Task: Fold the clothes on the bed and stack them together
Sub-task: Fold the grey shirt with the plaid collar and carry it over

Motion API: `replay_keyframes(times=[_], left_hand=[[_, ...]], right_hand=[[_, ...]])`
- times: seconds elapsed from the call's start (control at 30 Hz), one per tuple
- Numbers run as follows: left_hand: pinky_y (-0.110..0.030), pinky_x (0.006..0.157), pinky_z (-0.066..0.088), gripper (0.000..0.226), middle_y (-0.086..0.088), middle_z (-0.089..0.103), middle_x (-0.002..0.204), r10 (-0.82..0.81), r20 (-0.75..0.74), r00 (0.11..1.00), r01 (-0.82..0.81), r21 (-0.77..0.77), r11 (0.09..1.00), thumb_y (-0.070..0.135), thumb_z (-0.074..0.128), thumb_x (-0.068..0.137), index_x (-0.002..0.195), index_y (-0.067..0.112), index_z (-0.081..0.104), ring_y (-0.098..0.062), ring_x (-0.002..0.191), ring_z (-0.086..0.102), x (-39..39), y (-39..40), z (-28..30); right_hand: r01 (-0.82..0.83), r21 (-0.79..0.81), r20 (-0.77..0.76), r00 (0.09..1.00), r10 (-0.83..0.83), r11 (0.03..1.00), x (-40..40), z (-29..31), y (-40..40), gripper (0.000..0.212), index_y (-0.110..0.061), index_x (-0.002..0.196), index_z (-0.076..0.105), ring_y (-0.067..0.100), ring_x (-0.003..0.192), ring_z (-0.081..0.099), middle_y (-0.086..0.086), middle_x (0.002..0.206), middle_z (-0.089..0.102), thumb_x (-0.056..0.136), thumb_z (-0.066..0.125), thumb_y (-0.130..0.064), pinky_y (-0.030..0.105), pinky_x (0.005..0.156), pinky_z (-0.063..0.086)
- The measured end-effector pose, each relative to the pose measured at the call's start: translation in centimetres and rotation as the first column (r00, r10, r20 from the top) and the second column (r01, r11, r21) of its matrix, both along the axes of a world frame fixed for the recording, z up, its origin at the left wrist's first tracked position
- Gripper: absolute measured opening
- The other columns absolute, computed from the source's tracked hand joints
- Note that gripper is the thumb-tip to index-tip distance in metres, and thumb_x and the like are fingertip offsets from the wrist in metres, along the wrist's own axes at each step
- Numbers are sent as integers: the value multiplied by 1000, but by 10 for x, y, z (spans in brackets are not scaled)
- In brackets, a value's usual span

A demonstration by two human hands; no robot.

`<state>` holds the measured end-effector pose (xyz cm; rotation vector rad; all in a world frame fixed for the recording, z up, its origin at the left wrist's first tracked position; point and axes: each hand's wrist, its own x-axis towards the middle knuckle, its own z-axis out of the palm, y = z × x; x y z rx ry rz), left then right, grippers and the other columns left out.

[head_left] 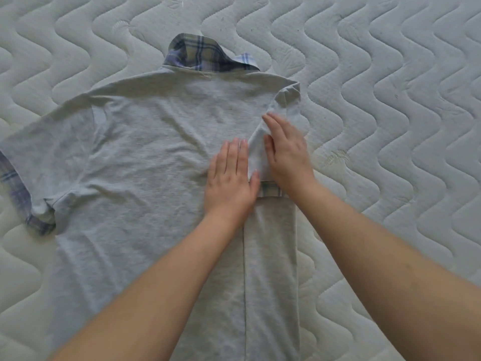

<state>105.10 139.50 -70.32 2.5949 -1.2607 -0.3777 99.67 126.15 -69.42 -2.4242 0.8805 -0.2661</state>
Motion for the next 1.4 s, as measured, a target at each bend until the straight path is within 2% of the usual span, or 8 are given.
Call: replay_keyframes(times=[0.1, 0.2, 0.37, 0.8, 1.0, 1.2, 1.33, 1.4], left_hand=[[-36, 122, -4, 66, 0, -2, 165, -116, 85, 990, 103, 143, 984, 48, 13, 99, 154, 17, -6, -15, 151, -3, 3, 12, -30], [-40, 122, 9, 63, 1, 8, 164, -202, 194, 960, 191, 72, 979, 45, 23, 101, 157, 17, 12, -16, 151, 9, 8, 24, -42], [-40, 122, 14, 57, 3, 14, 165, -339, 262, 903, 363, -44, 931, 36, 25, 103, 157, 21, 17, -14, 151, 12, 11, 31, -56], [-43, 121, 20, 58, 2, 23, 162, -325, 205, 923, 341, -50, 939, 38, 31, 98, 155, 26, 29, -15, 150, 19, 16, 25, -62], [-44, 119, 23, 59, 0, 29, 160, -329, 222, 918, 347, -47, 937, 38, 36, 95, 153, 26, 32, -18, 148, 26, 19, 23, -61], [-46, 120, 14, 58, -4, 29, 160, -347, 166, 923, 352, -2, 936, 42, 35, 98, 153, 23, 32, -22, 148, 27, 18, 25, -38], [-41, 95, 36, 40, -13, 62, 121, -35, 85, 996, 59, -296, 953, 38, 52, 94, 121, 11, 63, -33, 112, 57, -4, 47, -9], [-37, 77, 46, 30, -6, 66, 94, 135, -226, 965, -193, -258, 947, 41, 54, 94, 99, 13, 64, -29, 89, 63, -30, 61, 4]], right_hand=[[-152, -91, -184, 974, 133, 984, 19, -21, -17, 54, -14, 154, 26, 17, 150, 16, 2, 161, 23, 105, 36, -34, 33, 122, 7], [-257, -176, -357, 916, 182, 950, 22, -40, -32, 65, -16, 157, 13, 14, 151, 3, 1, 165, 8, 103, 29, -48, 29, 122, -5], [-230, -215, -377, 916, 136, 949, 31, -49, -57, 69, -17, 157, 8, 11, 151, -1, 0, 165, 3, 100, 20, -53, 30, 121, -8], [-327, -109, -440, 863, 249, 939, 53, -42, -105, 65, -23, 157, 0, 11, 151, -9, -4, 165, -5, 102, 18, -53, 35, 122, -7], [-74, -99, -228, 972, 50, 992, 19, -16, -64, 65, -20, 157, 8, 16, 151, 1, -1, 165, 5, 101, 29, -46, 34, 120, -3], [347, 128, -137, 934, -330, 929, -68, -2, 19, 54, -16, 137, 45, 22, 119, 48, 6, 128, 50, 92, 59, -42, 40, 103, 37], [507, 334, -332, 852, -405, 794, -100, 3, 47, 51, -17, 114, 55, 20, 102, 57, -5, 102, 53, 82, 70, -54, 43, 94, 46], [508, 353, -452, 828, -333, 786, -106, 6, 55, 40, -23, 94, 59, 22, 102, 61, -6, 98, 61, 79, 71, -57, 43, 93, 48]])
